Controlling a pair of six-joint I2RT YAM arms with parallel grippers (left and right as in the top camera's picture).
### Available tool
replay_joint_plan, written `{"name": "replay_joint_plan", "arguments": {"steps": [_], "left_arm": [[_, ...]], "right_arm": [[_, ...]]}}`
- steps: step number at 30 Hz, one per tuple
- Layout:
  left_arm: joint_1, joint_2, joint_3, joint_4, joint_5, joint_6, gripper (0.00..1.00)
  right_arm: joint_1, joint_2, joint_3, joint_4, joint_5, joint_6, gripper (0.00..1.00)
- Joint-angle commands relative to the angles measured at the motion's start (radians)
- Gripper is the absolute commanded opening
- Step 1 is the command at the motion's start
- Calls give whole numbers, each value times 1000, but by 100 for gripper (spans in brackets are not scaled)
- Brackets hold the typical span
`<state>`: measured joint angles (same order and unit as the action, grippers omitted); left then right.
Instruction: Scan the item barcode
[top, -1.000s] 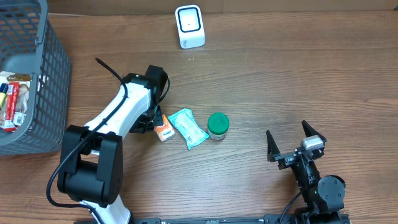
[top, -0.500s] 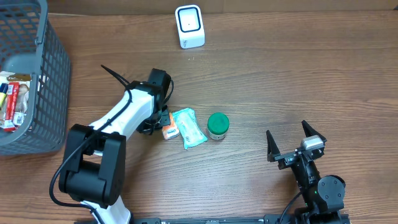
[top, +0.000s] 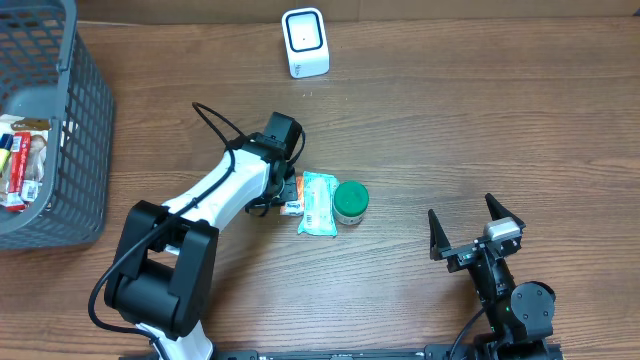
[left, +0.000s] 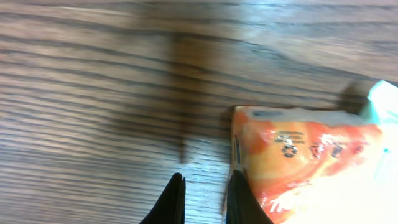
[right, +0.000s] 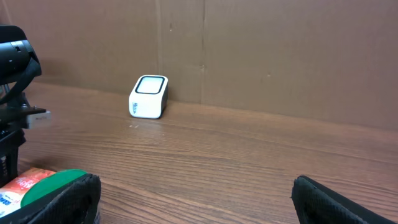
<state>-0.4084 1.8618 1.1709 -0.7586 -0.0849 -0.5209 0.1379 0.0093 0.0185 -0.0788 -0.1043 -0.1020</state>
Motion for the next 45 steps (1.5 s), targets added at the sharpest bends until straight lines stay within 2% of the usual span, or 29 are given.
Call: {"name": "replay_joint_plan", "arguments": {"steps": [1,14,18,23,29,34,37,41,45], "left_arm": [[-46,-18,-4,20,66,16,8],[-192,-18,-4,38,129,-19,12],[-169,-18,43,-40,114,-18,16],[-101,-18,220,-252,96,106,26],[-47,-18,360,-356,44,166,36],[-6,-18,481,-459,-20,285,36],[13,-18,584,-534,-85,290,37],[61,-20,835,-666,-195,290,37],[130,-21,1100,-723,-205,290,35]], "right_arm": [[-1,-6,-11,5,2,0,100],[-1,-6,-11,5,2,0,100],[-1,-6,-11,5,2,0,100],[-1,-6,-11,5,2,0,100],[-1,-6,-11,5,2,0,100],[-1,-6,-11,5,2,0,100],[-1,-6,-11,5,2,0,100],[-1,-6,-11,5,2,0,100],[-1,-6,-11,5,2,0,100]]}}
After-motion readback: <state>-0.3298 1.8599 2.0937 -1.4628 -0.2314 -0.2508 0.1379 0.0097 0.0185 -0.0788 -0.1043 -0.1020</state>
